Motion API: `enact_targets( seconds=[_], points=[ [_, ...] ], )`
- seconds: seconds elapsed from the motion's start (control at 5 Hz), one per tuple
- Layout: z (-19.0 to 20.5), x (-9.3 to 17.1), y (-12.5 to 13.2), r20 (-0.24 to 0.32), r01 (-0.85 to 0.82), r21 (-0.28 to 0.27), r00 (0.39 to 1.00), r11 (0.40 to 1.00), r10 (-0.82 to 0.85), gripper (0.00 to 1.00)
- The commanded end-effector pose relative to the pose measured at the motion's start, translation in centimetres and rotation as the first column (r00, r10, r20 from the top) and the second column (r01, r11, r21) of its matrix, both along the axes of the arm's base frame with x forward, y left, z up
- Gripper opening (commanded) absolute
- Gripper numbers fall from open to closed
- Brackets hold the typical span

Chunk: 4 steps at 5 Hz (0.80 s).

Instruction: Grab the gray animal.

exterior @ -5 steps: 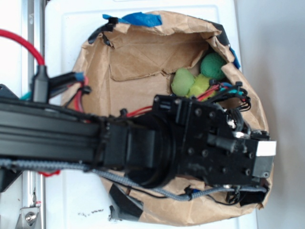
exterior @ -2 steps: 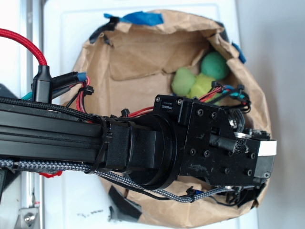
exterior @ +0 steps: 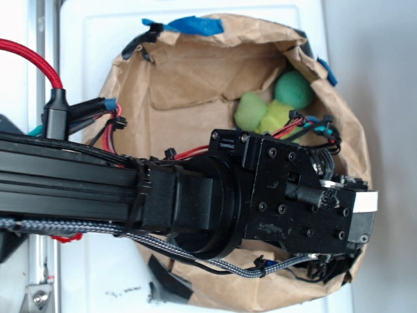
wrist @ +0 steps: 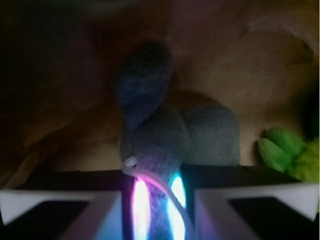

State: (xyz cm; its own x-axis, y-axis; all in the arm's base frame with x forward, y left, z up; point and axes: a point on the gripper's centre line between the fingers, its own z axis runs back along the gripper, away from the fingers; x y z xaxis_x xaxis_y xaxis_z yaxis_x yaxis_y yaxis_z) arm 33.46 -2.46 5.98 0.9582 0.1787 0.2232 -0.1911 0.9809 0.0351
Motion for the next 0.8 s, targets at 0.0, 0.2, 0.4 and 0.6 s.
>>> enact_targets(
  seconds=[0.0,0.2,0.4,0.6],
  points=[
    [7.0,-3.3,2.3,0.043,-0.005,-0.039,0.999,0.999,0.007,0.00],
    [9.1,-4.9,3.9,0.023,-0.015,-0.052,1.000,0.999,0.017,0.00],
    [11.3,-6.2,5.5,-0.020,-0.016,-0.080,1.000,0.997,0.014,0.00],
    [12.8,-7.4,6.5,-0.071,-0.007,-0.087,0.997,0.996,0.001,0.00]
  ],
)
